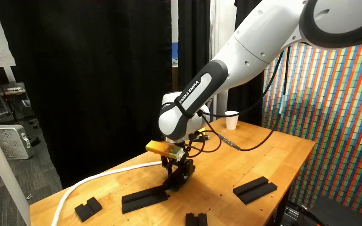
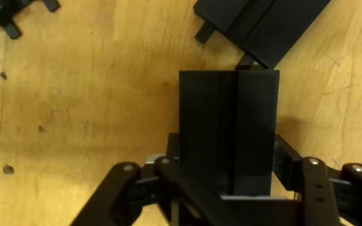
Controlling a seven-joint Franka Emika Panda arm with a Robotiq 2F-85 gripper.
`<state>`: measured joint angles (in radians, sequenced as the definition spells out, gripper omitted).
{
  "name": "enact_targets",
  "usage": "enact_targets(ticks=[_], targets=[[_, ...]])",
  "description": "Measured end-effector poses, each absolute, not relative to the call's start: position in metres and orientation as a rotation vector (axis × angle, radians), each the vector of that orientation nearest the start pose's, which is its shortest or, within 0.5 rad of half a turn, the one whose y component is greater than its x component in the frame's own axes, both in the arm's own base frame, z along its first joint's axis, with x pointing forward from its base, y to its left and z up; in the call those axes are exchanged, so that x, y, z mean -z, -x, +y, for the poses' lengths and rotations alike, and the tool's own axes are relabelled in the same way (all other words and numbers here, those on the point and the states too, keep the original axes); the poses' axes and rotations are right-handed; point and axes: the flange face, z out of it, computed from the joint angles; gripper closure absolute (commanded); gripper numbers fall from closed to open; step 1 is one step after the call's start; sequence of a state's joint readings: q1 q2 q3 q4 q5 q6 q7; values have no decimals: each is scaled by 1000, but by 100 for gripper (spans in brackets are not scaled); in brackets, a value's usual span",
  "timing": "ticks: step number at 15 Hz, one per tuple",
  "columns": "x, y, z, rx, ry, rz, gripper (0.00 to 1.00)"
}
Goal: Organize the black objects in a line
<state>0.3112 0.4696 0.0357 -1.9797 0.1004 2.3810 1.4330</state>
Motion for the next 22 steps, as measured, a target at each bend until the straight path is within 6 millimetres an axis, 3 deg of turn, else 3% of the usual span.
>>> enact_targets(ticks=[6, 10, 14, 22], targets=[[-260, -534, 200, -13, 2612, 1846, 55], [-277, -517, 240, 10, 2654, 1695, 55], [-271, -502, 279, -59, 2675, 1533, 55], [-248, -463, 323, -313, 2650, 1461, 55]])
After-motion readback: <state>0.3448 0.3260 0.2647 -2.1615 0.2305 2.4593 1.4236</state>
